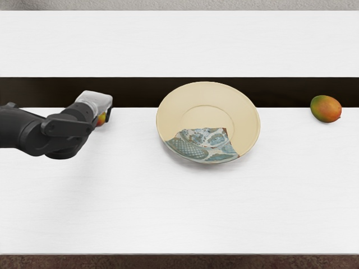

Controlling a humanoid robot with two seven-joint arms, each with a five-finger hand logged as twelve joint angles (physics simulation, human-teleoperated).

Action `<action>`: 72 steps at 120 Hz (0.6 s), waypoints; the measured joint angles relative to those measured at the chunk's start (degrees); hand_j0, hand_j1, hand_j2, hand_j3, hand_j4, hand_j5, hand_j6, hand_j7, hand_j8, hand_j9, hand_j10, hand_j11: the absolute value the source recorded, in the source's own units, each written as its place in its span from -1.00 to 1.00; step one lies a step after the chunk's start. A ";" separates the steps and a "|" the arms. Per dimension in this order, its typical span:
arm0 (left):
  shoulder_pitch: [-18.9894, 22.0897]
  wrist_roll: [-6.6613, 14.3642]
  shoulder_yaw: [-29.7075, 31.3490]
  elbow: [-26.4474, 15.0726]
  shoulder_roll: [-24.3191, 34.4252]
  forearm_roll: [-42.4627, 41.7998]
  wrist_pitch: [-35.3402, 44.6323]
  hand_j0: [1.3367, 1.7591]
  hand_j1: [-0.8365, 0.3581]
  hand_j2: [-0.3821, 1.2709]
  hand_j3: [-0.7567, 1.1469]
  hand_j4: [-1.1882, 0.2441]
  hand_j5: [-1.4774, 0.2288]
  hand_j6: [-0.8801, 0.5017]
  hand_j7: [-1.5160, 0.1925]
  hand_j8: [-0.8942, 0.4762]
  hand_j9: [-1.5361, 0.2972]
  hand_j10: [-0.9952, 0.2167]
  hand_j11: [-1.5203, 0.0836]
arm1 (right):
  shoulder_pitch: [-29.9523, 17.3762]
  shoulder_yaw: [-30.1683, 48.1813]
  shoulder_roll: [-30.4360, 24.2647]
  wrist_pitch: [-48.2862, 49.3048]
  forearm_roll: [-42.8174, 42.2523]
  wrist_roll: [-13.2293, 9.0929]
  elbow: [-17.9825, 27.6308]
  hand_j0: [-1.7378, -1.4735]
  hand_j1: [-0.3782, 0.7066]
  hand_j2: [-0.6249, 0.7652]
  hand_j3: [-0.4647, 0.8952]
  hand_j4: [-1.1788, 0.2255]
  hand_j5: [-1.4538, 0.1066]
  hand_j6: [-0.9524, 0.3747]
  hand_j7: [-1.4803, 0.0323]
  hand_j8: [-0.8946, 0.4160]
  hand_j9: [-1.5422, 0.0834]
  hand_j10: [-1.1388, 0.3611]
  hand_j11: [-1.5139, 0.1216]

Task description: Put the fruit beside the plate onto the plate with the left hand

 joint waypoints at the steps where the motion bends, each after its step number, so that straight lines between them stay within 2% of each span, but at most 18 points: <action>1: 0.00 0.00 0.03 -0.01 0.00 0.01 0.00 0.45 -0.10 -0.28 -0.14 -0.55 -0.43 -0.24 -0.47 -0.16 -0.55 -0.56 -0.52 | 0.00 0.00 0.00 0.00 0.00 0.00 0.00 -0.40 -0.88 -0.11 -0.32 0.63 0.81 0.39 0.90 0.32 0.85 0.48 0.80; 4: 0.00 -0.01 0.12 -0.02 0.00 0.05 0.01 0.44 -0.10 -0.32 -0.07 -0.56 -0.43 -0.24 -0.48 -0.15 -0.56 -0.55 -0.54 | 0.00 0.00 0.00 0.00 0.00 0.00 0.00 -0.40 -0.88 -0.11 -0.32 0.63 0.81 0.39 0.90 0.32 0.85 0.48 0.80; 10: 0.00 -0.02 0.26 -0.10 0.00 0.04 0.03 0.43 -0.13 -0.28 -0.05 -0.59 -0.43 -0.21 -0.50 -0.13 -0.58 -0.56 -0.56 | 0.00 0.00 0.00 -0.01 0.00 0.00 0.00 -0.40 -0.88 -0.11 -0.32 0.63 0.81 0.39 0.90 0.32 0.85 0.48 0.80; 15: 0.25 -0.01 0.33 -0.14 -0.04 0.16 0.02 0.47 -0.15 -0.43 0.17 -0.60 -0.42 -0.15 -0.50 -0.09 -0.59 -0.55 -0.58 | 0.00 0.00 0.00 -0.01 0.00 0.00 0.00 -0.40 -0.88 -0.11 -0.32 0.63 0.81 0.39 0.90 0.32 0.85 0.48 0.80; 19: 0.37 0.00 0.39 -0.14 -0.08 0.23 0.06 0.49 -0.18 -0.46 0.26 -0.59 -0.42 -0.12 -0.49 -0.08 -0.59 -0.54 -0.59 | 0.00 0.00 0.00 0.00 0.00 0.00 0.00 -0.40 -0.88 -0.11 -0.32 0.63 0.81 0.39 0.90 0.32 0.85 0.48 0.80; 39: 0.35 0.00 0.53 -0.32 -0.12 0.47 0.24 0.52 -0.14 -0.50 0.22 -0.63 -0.36 -0.17 -0.41 -0.10 -0.58 -0.53 -0.63 | 0.00 0.00 0.00 0.01 0.00 0.00 0.00 -0.40 -0.88 -0.11 -0.32 0.63 0.81 0.39 0.90 0.32 0.85 0.48 0.80; 47: 0.35 0.06 0.61 -0.42 -0.17 0.10 0.23 0.56 -0.20 -0.49 0.30 -0.59 -0.34 -0.15 -0.40 -0.04 -0.59 -0.50 -0.65 | 0.00 0.00 0.00 0.00 0.00 0.00 0.00 -0.40 -0.88 -0.11 -0.32 0.63 0.81 0.39 0.90 0.32 0.85 0.48 0.80; 52: 0.13 0.03 0.60 -0.51 -0.10 -0.23 0.06 0.53 -0.16 -0.50 0.21 -0.56 -0.36 -0.15 -0.40 -0.05 -0.59 -0.50 -0.64 | 0.00 0.00 0.00 -0.01 0.00 0.00 0.00 -0.40 -0.88 -0.11 -0.32 0.63 0.81 0.39 0.90 0.32 0.85 0.48 0.80; 58: -0.22 0.00 0.53 -0.64 0.00 -0.69 -0.43 0.51 -0.18 -0.40 0.07 -0.54 -0.42 -0.14 -0.44 -0.07 -0.60 -0.53 -0.63 | 0.00 0.00 0.00 0.00 0.00 0.00 0.00 -0.40 -0.88 -0.11 -0.32 0.63 0.81 0.39 0.90 0.32 0.85 0.48 0.80; 72: -2.41 -0.03 0.41 -0.97 1.09 -1.88 -1.10 0.50 -0.21 -0.24 -0.05 -0.51 -0.51 -0.12 -0.50 -0.10 -0.60 -0.59 -0.61 | 0.00 0.00 0.00 -0.01 -0.01 0.00 0.00 -0.40 -0.88 -0.11 -0.32 0.63 0.81 0.39 0.90 0.32 0.85 0.48 0.80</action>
